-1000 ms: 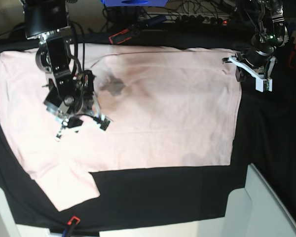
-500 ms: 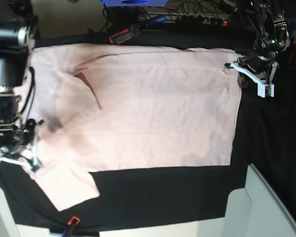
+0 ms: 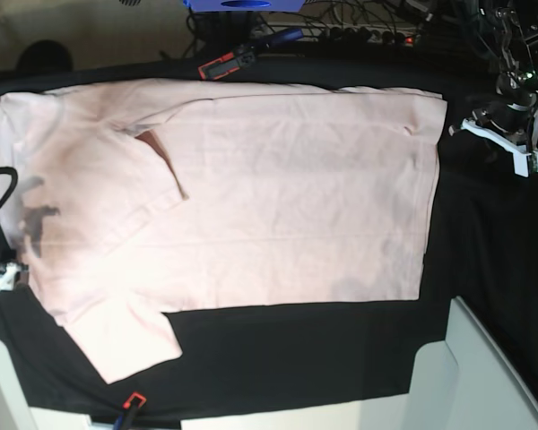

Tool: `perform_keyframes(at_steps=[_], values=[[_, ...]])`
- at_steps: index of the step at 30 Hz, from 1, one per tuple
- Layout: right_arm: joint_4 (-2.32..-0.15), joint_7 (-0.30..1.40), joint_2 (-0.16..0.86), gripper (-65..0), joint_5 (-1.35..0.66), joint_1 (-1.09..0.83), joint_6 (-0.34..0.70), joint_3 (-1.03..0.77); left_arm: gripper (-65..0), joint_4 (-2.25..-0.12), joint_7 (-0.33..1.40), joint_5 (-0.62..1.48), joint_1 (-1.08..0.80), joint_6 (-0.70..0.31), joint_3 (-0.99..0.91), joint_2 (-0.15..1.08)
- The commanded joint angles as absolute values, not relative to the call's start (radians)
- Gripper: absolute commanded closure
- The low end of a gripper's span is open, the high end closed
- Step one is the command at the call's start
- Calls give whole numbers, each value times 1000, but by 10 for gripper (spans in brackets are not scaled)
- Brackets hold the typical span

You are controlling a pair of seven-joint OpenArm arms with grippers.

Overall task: Fold the T-shirt properly
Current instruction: 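Open the right gripper and move it to the shirt's side edge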

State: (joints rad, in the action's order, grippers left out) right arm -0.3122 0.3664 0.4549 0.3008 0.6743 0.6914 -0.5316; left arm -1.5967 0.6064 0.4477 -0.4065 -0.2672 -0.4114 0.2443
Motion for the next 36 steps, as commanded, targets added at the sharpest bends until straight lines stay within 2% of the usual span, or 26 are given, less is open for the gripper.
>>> perform_keyframes(at_steps=[1,3,6,13,24,31,36], values=[[-297,323,478,-229,288,704,698,-561,0,-1613,585,453,-404,-272,-427,268],[-243,269,481,-229,288,694,680,-588,0,-1613,585,453,-406,-272,-433,269],[-231,205,479,-229,288,653,562,-585,0,-1615,585,453,-407,-272,-444,268],[-231,170,481,-229,291,621,464,-585,0,-1615,585,453,-414,-272,-447,269],[-228,74,478,-229,292,553,453,-584,0,-1615,585,453,-417,-272,-447,271],[-228,73,429,-232,292,545,453,-584,0,-1615,587,453,-417,-272,-447,283],[-228,71,423,-361,292,545,453,-584,0,-1615,587,453,-417,-272,-447,283]])
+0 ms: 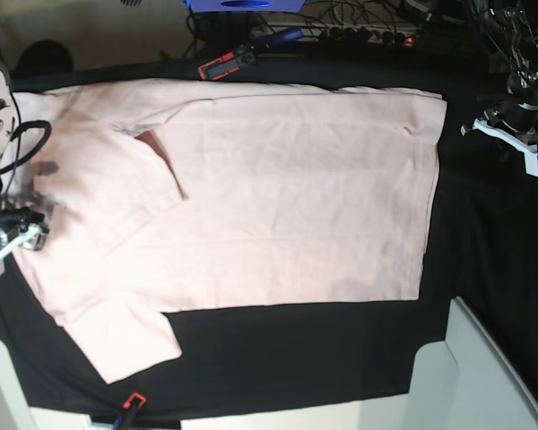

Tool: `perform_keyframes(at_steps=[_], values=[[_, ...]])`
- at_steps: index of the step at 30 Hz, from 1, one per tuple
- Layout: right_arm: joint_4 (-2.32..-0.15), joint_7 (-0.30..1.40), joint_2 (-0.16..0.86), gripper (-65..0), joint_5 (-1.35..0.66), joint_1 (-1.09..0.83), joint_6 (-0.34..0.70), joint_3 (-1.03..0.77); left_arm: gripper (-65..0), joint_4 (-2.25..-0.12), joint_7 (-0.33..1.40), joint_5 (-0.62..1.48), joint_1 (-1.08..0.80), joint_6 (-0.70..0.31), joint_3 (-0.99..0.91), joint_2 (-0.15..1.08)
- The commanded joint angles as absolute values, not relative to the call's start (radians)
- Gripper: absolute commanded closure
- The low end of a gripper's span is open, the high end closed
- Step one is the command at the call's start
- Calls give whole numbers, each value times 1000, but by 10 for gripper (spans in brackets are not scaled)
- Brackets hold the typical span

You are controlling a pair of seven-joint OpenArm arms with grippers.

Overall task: Fold the T-shirt properly
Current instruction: 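Open the right gripper and move it to the shirt's side edge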

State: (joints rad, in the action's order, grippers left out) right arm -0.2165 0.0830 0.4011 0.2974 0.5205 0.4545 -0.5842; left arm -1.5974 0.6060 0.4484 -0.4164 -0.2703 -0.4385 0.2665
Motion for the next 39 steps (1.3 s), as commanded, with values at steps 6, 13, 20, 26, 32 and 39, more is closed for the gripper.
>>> perform_keyframes(at_steps=[6,13,20,26,32,39], values=[[-228,70,430,-379,292,545,453,-584,-30,-1613,587,455,-430,-272,-510,280],[-228,21,429,-387,292,545,427,-584,-183,-1615,587,453,-440,-272,-555,282],[-228,15,407,-369,292,532,397,-484,-183,-1615,587,453,-441,-272,-552,282],[-228,19,403,-279,292,530,397,-467,-190,-1612,587,453,-418,-272,-545,317],[-228,19,403,-261,292,524,397,-461,-217,-1475,694,453,-245,-274,-544,389],[-228,21,392,-9,292,515,397,-461,-333,-1349,846,453,-13,-274,-472,412]])
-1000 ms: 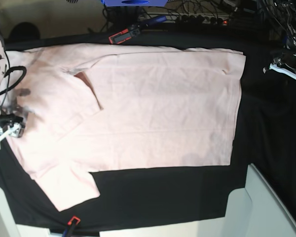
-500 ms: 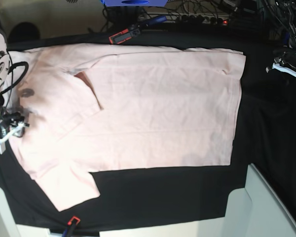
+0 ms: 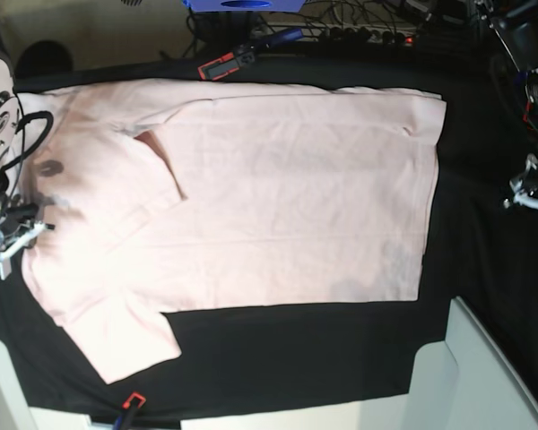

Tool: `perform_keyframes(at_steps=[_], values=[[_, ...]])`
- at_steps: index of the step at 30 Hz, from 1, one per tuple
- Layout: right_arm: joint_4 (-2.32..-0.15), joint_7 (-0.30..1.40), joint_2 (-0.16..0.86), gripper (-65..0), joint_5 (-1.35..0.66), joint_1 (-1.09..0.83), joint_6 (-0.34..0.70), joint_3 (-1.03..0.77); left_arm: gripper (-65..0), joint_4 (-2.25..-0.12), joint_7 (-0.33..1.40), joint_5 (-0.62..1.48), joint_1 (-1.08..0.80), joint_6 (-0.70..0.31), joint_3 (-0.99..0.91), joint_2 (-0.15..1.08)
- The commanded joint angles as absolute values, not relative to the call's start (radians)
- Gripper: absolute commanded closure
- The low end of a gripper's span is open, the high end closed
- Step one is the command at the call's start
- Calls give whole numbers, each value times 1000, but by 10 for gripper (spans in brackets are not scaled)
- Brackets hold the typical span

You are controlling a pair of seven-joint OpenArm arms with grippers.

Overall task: Fold the T-shirt properly
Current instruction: 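Open the right gripper and move it to the shirt's side edge, then lower the left gripper to the shirt's side edge and grasp it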

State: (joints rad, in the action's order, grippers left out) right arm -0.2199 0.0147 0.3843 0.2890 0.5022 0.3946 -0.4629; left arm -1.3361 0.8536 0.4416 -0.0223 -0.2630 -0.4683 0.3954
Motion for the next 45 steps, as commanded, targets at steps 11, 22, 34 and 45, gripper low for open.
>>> perform_keyframes(at_steps=[11,22,34,45], values=[[-229,21,377,0,292,499,398,-460,-328,-1082,842,453,211,-272,-173,383],[-229,22,375,0,292,495,403,-460,-333,-909,788,453,314,-272,-211,381],[-229,22,378,0,292,489,404,-458,-334,-817,788,456,346,-272,-162,337],[-229,22,380,0,292,487,404,-458,-334,-792,786,460,354,-272,-159,334]])
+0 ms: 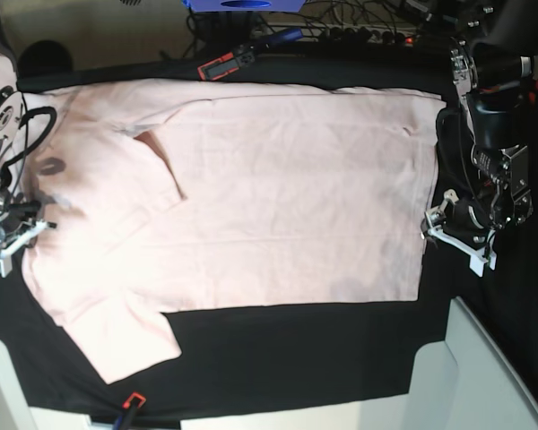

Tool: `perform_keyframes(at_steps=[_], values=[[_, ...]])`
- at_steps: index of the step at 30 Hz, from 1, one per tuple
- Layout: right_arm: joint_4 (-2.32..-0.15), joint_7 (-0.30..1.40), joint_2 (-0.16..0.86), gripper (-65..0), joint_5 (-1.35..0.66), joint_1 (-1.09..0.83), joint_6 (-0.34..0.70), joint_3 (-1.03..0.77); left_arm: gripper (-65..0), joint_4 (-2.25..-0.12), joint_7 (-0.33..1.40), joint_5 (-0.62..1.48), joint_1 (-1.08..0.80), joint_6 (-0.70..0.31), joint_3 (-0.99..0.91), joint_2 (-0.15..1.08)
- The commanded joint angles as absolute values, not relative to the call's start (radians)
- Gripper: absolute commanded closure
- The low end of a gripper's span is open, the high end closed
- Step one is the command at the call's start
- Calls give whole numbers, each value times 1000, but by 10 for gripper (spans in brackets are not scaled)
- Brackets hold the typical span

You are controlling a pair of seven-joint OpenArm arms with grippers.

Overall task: Fold the T-shirt properly
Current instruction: 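Lower the left gripper to the shirt's side edge and grasp it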

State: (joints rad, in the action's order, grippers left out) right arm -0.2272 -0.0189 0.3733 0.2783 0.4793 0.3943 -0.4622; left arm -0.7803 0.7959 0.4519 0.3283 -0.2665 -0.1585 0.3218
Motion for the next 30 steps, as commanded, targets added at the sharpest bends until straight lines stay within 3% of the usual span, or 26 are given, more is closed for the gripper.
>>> perform_keyframes(at_steps=[1,22,30], values=[[-229,22,380,0,292,487,404,-458,-334,-792,786,460,354,-272,-157,331],[-229,22,381,0,292,483,406,-458,-321,-796,785,455,383,-272,-153,275],[-229,22,380,0,292,483,406,-458,-114,-792,785,453,383,-272,-153,275]])
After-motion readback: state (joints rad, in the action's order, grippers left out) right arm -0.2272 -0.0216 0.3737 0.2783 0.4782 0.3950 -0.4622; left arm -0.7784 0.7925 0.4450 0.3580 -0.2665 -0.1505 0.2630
